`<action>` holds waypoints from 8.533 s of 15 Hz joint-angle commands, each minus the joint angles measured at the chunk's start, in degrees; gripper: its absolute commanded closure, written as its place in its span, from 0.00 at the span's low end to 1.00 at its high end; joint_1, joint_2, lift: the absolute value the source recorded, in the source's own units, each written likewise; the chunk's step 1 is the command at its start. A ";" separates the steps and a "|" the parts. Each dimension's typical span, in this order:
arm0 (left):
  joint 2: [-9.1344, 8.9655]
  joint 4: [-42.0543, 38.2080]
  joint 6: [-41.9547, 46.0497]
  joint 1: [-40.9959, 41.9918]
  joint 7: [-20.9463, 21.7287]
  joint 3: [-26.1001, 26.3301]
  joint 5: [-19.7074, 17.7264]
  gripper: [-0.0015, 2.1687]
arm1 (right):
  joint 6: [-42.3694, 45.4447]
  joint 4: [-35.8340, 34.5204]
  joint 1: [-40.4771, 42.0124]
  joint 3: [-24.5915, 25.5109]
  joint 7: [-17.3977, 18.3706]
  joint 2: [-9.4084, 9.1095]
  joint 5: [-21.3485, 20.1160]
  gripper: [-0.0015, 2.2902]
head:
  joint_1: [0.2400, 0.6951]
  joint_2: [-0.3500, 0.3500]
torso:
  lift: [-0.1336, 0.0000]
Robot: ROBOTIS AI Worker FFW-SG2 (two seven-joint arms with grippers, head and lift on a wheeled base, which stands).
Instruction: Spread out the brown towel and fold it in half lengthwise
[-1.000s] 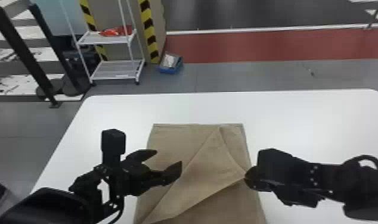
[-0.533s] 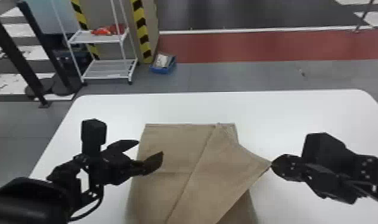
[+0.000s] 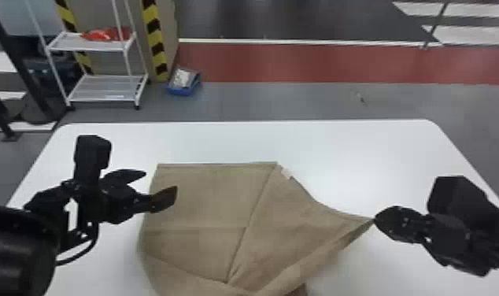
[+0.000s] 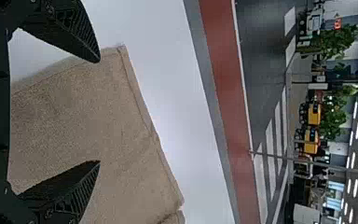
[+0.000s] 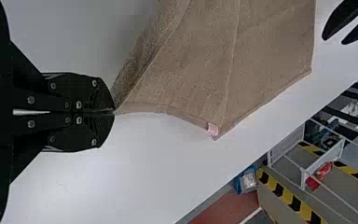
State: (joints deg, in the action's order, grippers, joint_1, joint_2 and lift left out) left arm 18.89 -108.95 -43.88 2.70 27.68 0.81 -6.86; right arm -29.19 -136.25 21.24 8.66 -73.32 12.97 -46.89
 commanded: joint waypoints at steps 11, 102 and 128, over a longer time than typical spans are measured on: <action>-2.11 14.46 -0.03 -12.45 -0.79 4.29 5.19 0.08 | -1.88 -2.44 2.32 1.10 -1.13 -1.11 0.31 0.61 | 1.00 0.46 | 0.07; -7.64 -24.03 -41.33 15.67 -11.25 -28.41 -11.86 0.03 | 11.47 2.40 8.38 4.09 -5.01 -4.80 1.62 0.25 | 1.00 0.80 | 0.07; -7.99 -25.61 -39.23 16.20 -13.71 -30.25 -14.32 0.03 | 7.08 4.07 11.72 0.92 -5.01 -0.40 5.75 0.57 | 1.00 0.90 | 0.07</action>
State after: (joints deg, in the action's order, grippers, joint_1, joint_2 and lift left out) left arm 10.90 -134.61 -83.27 18.94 14.00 -29.41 -21.19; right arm -22.19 -131.67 32.91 8.26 -78.13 12.56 -42.54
